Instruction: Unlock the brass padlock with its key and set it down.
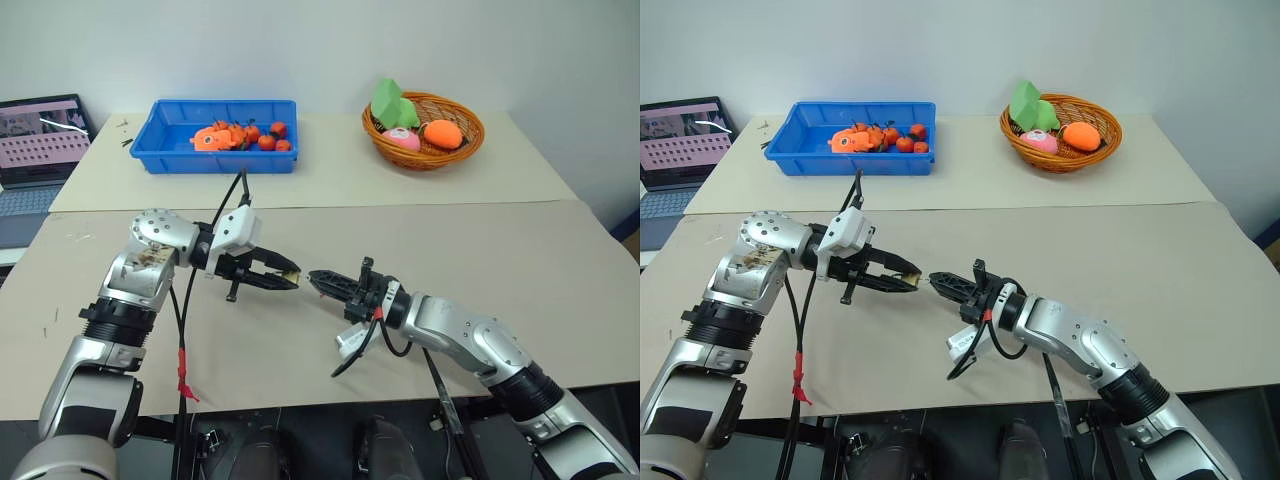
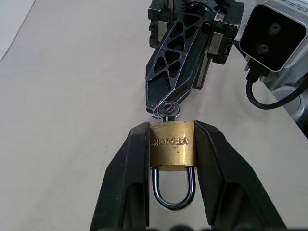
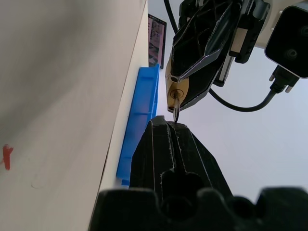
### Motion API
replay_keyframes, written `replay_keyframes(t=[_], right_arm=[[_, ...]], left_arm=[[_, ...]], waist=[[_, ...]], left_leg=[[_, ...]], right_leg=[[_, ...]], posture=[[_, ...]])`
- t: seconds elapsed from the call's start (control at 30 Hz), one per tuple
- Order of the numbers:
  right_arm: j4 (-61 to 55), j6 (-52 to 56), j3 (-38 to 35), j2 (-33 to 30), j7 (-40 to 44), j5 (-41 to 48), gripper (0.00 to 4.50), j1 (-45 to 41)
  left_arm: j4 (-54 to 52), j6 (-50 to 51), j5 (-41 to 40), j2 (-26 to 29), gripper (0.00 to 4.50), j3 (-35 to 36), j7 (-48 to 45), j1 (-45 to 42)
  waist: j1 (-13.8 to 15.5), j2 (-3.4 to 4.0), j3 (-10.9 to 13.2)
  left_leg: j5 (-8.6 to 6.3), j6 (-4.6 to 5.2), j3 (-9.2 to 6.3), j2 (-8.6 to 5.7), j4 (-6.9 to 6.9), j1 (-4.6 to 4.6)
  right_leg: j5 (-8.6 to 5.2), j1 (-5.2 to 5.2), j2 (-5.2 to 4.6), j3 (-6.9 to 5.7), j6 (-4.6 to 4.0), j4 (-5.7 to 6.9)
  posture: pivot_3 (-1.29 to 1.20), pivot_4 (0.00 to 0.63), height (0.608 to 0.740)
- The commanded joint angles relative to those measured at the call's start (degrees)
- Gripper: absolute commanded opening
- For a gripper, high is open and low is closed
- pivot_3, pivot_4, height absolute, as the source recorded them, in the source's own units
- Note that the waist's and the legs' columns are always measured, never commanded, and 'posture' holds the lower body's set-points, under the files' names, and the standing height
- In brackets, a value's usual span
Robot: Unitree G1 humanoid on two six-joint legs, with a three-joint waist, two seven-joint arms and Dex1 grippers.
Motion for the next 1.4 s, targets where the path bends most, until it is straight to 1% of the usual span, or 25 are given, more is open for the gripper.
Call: replay_keyframes(t=[0.03,0.1,0.13,0.67,1.4], right_arm=[[-1.4,-0.5,-1.8,0.4,-0.7,0.3,0.61,-1.3],[-1.3,-0.4,-1.8,0.5,-0.8,0.0,1.34,-1.4],[-1.3,-0.3,-1.9,0.6,-0.8,-0.1,1.57,-1.4],[-3.3,-0.5,-2.0,1.6,0.1,-1.1,1.57,-2.0],[-4.4,-1.2,-2.1,0.6,1.0,-0.6,1.57,-0.3]], left_arm=[[-0.2,-0.8,-0.2,0.1,0.83,1.1,0.6,-1.4],[-0.2,-0.8,-0.2,0.1,0.83,1.1,0.6,-1.4],[-0.2,-0.7,-0.3,0.1,0.83,1.1,0.6,-1.4],[-0.6,-0.7,-0.4,0.1,0.83,1.0,1.0,-1.3],[-0.8,-0.5,-0.6,-0.1,0.83,1.0,1.3,-1.4]], waist=[[0.0,0.0,0.0],[0.0,0.0,0.0],[0.0,0.0,0.0],[0.0,0.0,0.0],[0.0,0.0,0.0]], left_leg=[[0.0,0.0,0.0,0.0,0.0,0.0],[0.0,0.0,0.0,0.0,0.0,0.0],[0.0,0.0,0.0,0.0,0.0,0.0],[0.0,0.0,-0.01,0.0,0.0,0.0],[0.0,0.0,0.0,0.0,0.02,0.0]], right_leg=[[0.0,0.0,0.0,0.0,0.0,0.0],[0.0,0.0,0.0,0.0,0.0,0.0],[0.0,0.0,0.0,0.0,0.0,0.0],[0.0,0.0,0.0,0.0,0.0,0.01],[0.0,0.0,0.0,0.0,0.0,0.03]], posture=[[0.0,0.15,0.676],[0.0,0.15,0.676],[0.0,0.15,0.676],[0.0,0.15,0.676],[0.0,0.15,0.676]])
